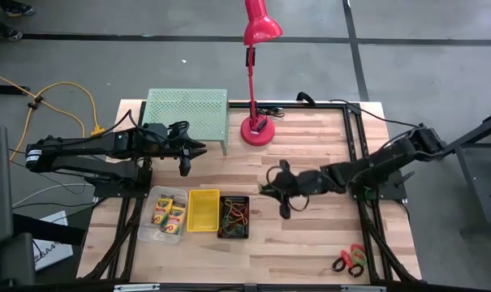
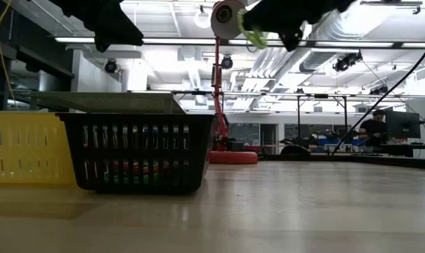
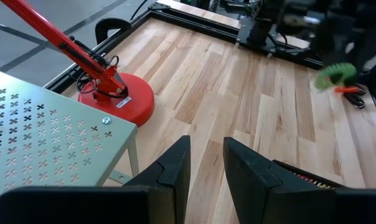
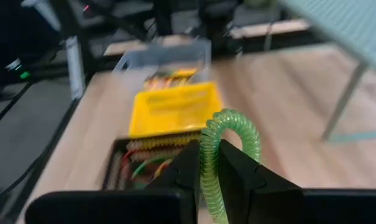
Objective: Pick & Place Office Desk Supplies
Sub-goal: Put the green spring keychain into the yellow bin
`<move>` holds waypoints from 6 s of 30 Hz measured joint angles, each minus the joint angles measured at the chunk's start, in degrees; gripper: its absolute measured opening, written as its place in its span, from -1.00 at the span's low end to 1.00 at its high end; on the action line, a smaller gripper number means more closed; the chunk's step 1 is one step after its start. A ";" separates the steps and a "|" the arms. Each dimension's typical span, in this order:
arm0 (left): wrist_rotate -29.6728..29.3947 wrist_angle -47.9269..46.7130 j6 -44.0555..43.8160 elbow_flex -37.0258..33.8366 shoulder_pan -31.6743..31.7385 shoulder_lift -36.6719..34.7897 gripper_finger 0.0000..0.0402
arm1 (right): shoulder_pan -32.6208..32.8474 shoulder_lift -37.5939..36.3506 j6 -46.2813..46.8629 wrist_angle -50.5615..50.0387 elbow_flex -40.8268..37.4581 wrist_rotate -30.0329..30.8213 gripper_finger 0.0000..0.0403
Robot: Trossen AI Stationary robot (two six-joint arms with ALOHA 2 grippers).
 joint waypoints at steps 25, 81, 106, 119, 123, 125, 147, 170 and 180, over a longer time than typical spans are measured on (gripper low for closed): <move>0.00 0.00 0.00 0.02 0.01 0.00 -0.55 | -5.81 8.04 -10.75 10.83 3.53 3.03 -0.83; 11.92 5.66 12.11 0.02 -3.00 2.01 -0.55 | -11.02 22.56 -13.33 9.30 22.10 -4.57 -0.83; 11.69 14.84 30.79 0.04 -7.23 9.15 -0.55 | -10.98 22.49 -12.87 11.47 22.08 -15.52 -0.83; 11.77 17.09 35.16 0.02 -10.66 9.67 -0.55 | -10.98 22.49 -10.09 11.16 22.08 -15.38 -0.83; 11.68 17.34 36.39 0.02 -11.68 9.66 -0.55 | -10.98 22.49 -10.05 11.07 22.08 -15.23 -0.83; 11.67 17.39 36.32 0.02 -11.86 9.66 -0.55 | -10.98 22.49 -10.05 11.07 22.08 -15.23 -0.83; 12.10 17.39 31.85 0.02 -10.32 9.64 -0.55 | -11.00 22.49 -10.25 11.74 22.08 -16.69 -0.83; 15.47 17.23 30.36 0.02 -10.26 9.64 -0.55 | -10.98 22.49 -10.05 12.80 22.08 -16.85 -0.83; 15.48 17.30 30.56 0.02 -10.28 9.64 -0.72 | -10.98 22.51 -10.01 12.74 22.08 -16.84 -0.83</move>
